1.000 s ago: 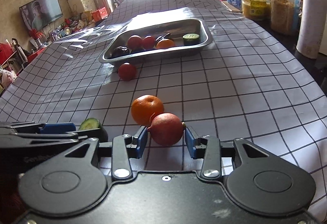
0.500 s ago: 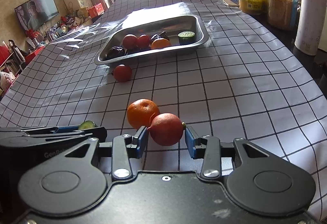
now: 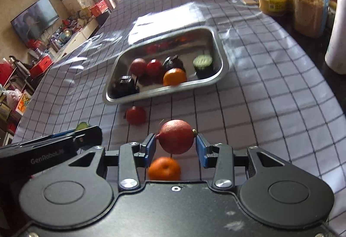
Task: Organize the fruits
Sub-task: 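Carry the peach and cucumber chunk in both grippers over the steel tray, then open both grippers to drop the peach and cucumber into the tray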
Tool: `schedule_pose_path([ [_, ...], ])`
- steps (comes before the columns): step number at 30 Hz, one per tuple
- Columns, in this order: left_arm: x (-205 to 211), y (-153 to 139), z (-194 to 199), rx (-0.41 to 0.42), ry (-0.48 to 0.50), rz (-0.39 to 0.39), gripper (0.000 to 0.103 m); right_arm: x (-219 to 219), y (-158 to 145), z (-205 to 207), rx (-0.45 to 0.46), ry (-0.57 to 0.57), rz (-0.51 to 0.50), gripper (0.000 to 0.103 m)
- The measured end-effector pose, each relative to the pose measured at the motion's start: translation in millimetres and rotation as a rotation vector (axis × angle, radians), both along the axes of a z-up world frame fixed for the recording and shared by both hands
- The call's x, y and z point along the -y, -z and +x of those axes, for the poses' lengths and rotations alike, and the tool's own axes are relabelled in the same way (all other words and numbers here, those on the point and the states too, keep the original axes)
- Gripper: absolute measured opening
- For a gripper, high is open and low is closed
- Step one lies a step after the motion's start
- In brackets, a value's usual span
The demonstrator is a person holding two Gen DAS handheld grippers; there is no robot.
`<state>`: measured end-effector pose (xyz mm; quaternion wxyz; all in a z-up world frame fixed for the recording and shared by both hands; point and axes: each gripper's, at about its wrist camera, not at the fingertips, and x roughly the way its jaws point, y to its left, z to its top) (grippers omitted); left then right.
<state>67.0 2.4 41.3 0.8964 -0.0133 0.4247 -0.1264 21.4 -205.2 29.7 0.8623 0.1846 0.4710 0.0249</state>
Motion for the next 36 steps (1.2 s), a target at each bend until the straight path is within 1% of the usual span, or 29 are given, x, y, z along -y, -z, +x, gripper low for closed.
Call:
schedule_pose_path([
  [4,10.4,-7.0,19.9,0.028,-0.026,0.041,0.045,4.7,-9.8,21.4,0.008,0.024,-0.012,0.042],
  [7,16.9,-9.6,32.3,0.037,-0.036,0.062,0.045,6.1,-14.7,37.9,0.017,0.044,-0.047,0.042],
  [13,28.5,-9.8,53.1,0.03,-0.043,0.066,0.045,13.8,-17.8,72.4,0.008,0.065,-0.1,0.042],
  [19,43.0,-5.5,70.2,0.019,-0.034,0.089,0.045,19.7,-12.6,94.5,-0.018,0.076,-0.146,0.042],
  [27,57.8,2.8,95.5,-0.01,-0.033,0.099,0.045,27.7,-5.9,123.0,-0.029,0.068,-0.131,0.042],
  [31,61.4,5.1,111.0,-0.023,-0.029,0.092,0.045,27.1,-6.7,139.7,-0.015,0.059,-0.109,0.042],
  [36,63.2,8.7,130.9,-0.019,-0.05,0.114,0.045,25.6,-2.9,156.4,-0.004,0.043,-0.105,0.042],
])
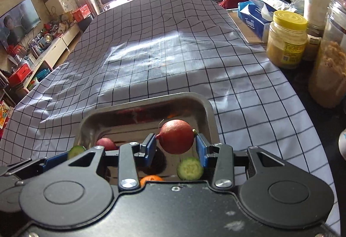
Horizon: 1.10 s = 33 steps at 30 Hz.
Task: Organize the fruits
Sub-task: 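Open both grippers to drop the peach and cucumber into the tray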
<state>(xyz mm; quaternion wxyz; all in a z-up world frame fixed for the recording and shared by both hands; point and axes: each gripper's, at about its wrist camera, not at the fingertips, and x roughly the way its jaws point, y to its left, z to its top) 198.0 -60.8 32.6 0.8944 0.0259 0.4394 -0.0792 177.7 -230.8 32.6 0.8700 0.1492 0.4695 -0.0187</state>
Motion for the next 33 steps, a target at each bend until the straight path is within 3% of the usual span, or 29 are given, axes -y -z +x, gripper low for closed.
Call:
schedule_pose_path([
  [14,-9.2,27.6,55.2,-0.03,-0.066,0.027,0.045,-4.7,25.1,27.4,-0.045,-0.023,0.003,0.042],
  [16,-8.4,28.9,55.7,-0.011,-0.075,0.051,0.05,-5.3,26.3,29.6,-0.048,-0.018,0.008,0.043],
  [24,-14.5,21.5,41.7,-0.011,-0.091,0.022,0.055,-3.7,22.1,27.0,-0.039,0.028,0.035,0.044],
  [33,-21.2,17.7,-5.3,0.016,-0.084,0.009,0.055,-14.6,10.5,-9.8,-0.012,0.076,0.027,0.044],
])
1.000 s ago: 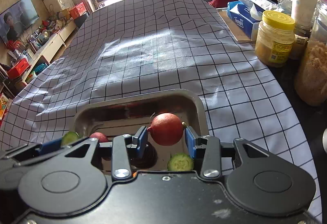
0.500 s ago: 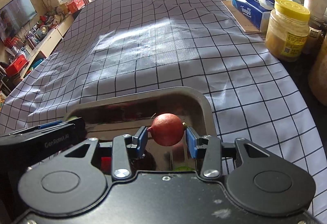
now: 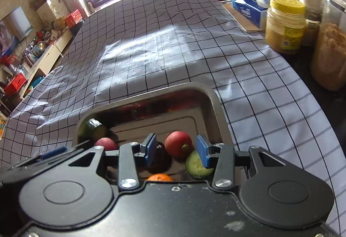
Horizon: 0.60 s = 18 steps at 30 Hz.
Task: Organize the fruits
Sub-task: 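Open both grippers to drop the peach and cucumber into the tray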
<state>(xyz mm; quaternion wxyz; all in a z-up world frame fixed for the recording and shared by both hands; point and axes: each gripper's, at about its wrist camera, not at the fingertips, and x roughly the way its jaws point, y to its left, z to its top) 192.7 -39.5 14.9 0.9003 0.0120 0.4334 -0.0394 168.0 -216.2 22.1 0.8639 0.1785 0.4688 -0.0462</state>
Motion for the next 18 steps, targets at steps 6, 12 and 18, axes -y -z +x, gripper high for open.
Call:
schedule_pose_path([
  [6,-9.6,1.2,-33.0,0.026,0.007,-0.02,0.055,-8.7,-4.8,-32.5,0.027,0.033,0.013,0.044],
  [12,-18.2,8.2,-57.8,0.051,0.028,-0.043,0.055,-12.3,-0.3,-65.8,0.068,0.068,-0.006,0.044],
  [18,-23.2,21.1,-71.4,0.076,0.052,-0.049,0.055,-17.8,14.9,-97.9,0.129,0.062,-0.035,0.044],
])
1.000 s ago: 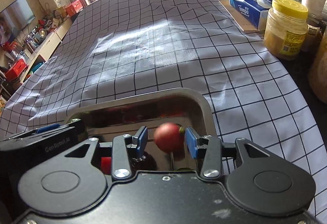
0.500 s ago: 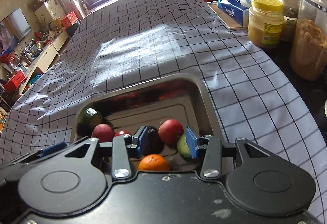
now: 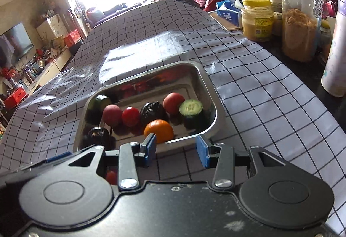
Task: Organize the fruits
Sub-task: 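Open both grippers to drop the peach and cucumber into the tray, then lift both open grippers away from the tray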
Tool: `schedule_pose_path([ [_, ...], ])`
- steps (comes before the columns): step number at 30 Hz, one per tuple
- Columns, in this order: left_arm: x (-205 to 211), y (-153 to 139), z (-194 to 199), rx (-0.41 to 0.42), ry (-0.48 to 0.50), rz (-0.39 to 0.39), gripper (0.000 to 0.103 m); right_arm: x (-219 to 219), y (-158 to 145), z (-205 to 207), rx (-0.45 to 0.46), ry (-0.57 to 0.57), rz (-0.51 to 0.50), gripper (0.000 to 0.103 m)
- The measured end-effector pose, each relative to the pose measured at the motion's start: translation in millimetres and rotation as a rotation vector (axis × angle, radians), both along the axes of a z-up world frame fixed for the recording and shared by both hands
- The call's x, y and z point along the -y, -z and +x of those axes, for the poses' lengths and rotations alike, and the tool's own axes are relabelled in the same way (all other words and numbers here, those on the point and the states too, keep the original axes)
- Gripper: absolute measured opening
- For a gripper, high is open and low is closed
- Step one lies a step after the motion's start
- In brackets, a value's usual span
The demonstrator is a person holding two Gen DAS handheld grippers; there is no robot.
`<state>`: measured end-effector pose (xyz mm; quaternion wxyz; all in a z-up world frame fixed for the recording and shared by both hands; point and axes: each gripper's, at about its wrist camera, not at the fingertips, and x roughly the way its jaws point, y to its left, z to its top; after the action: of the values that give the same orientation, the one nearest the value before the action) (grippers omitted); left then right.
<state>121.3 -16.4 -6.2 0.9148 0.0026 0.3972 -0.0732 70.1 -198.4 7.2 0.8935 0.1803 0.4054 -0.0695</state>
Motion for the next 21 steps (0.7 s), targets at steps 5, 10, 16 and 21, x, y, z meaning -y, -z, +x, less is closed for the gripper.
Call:
schedule_pose_path([
  [5,-2.4,9.9,-5.1,-0.001,0.014,-0.011,0.055,-6.0,12.5,-16.3,0.048,-0.007,-0.024,0.044],
  [10,-3.5,9.2,-12.6,0.018,0.037,-0.021,0.055,-7.7,13.2,-20.9,0.072,-0.022,-0.016,0.044],
  [16,3.3,12.1,-21.0,0.036,0.102,0.019,0.058,-4.8,9.1,-28.8,0.1,-0.054,-0.003,0.044],
  [21,3.9,10.8,-25.9,0.045,0.132,0.007,0.059,-1.2,8.6,-44.8,0.123,-0.082,-0.008,0.044],
])
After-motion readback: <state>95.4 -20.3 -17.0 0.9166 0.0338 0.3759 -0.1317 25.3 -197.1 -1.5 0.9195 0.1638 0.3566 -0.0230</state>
